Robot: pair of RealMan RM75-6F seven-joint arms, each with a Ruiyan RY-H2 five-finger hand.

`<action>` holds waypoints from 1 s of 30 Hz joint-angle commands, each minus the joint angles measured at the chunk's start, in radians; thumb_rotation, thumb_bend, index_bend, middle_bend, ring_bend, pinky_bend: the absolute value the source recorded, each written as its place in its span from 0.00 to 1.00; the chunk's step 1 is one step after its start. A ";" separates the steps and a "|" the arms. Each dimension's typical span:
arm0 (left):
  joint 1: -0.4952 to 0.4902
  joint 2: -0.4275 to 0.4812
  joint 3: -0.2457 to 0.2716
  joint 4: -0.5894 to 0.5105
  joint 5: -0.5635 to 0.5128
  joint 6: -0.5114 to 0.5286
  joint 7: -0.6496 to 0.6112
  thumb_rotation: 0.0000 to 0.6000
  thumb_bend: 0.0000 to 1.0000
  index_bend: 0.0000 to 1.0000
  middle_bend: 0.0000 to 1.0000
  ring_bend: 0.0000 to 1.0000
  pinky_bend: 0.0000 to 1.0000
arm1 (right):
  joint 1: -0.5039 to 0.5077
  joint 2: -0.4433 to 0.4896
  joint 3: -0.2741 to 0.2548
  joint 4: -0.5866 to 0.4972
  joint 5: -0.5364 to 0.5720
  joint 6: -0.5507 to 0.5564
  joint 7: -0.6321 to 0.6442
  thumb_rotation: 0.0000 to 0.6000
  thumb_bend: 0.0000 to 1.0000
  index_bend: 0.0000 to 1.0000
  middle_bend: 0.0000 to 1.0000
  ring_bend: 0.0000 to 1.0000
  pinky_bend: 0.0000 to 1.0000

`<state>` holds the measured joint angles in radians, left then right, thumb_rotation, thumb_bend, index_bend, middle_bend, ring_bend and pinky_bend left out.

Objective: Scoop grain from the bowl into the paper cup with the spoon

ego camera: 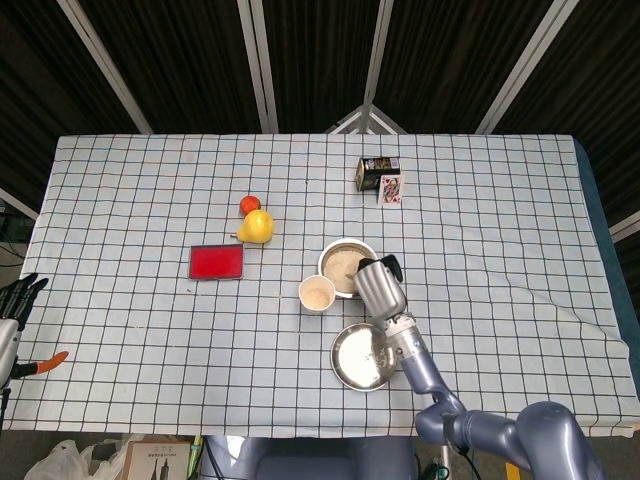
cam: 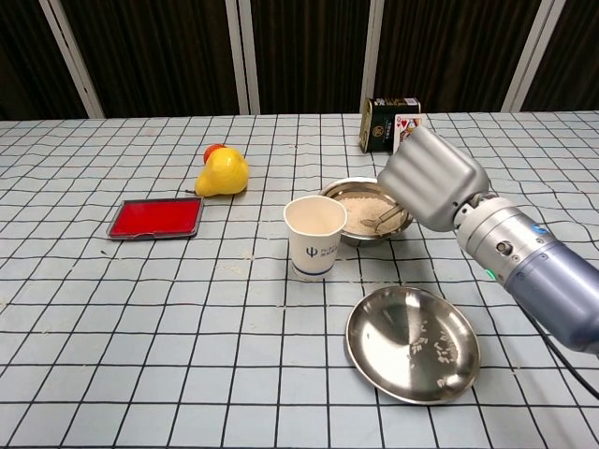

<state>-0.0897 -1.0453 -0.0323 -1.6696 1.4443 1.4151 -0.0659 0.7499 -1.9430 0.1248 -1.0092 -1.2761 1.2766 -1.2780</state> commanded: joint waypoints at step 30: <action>-0.004 0.004 -0.001 -0.017 -0.024 -0.020 0.008 1.00 0.00 0.00 0.00 0.00 0.00 | -0.046 0.098 0.241 -0.384 0.476 0.013 -0.083 1.00 0.58 0.71 0.94 1.00 0.92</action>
<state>-0.0936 -1.0409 -0.0330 -1.6868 1.4200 1.3947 -0.0580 0.7015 -1.8552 0.3638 -1.3787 -0.8106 1.2809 -1.3509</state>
